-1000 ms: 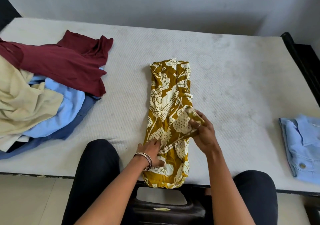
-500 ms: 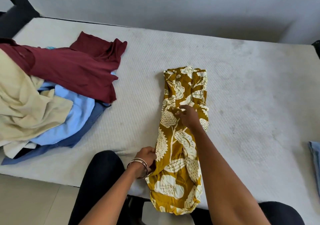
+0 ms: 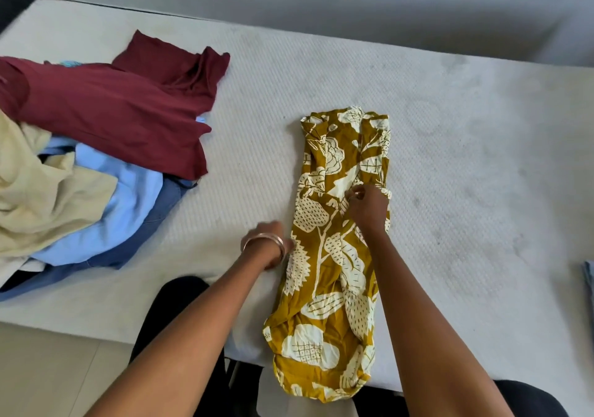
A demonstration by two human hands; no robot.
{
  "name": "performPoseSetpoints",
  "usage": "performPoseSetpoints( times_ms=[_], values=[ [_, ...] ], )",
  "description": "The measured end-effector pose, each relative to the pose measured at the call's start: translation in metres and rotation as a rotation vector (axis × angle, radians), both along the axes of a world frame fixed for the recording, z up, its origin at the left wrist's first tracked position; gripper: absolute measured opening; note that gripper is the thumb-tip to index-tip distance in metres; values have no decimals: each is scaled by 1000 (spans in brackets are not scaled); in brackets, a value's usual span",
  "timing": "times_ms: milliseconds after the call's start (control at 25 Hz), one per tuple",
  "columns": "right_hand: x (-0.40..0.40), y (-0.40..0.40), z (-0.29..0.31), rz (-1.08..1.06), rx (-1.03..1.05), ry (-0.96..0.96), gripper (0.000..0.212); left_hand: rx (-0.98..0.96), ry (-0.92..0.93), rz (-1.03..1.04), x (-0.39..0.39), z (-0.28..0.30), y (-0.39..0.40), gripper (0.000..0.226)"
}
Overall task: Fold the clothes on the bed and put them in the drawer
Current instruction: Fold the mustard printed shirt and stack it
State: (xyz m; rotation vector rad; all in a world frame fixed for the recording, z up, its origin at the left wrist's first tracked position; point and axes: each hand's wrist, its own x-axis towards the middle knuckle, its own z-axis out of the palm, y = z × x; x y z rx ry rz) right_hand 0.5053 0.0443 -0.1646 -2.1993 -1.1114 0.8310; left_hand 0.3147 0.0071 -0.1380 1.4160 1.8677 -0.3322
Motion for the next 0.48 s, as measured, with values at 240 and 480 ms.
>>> performPoseSetpoints(
  times_ms=[240,480],
  values=[
    [-8,89,4,183,188,-19,19,511,-233,91,47,-4,110,25],
    [-25,161,-20,477,-44,-281,57,443,-49,155,95,-44,126,33]
  ],
)
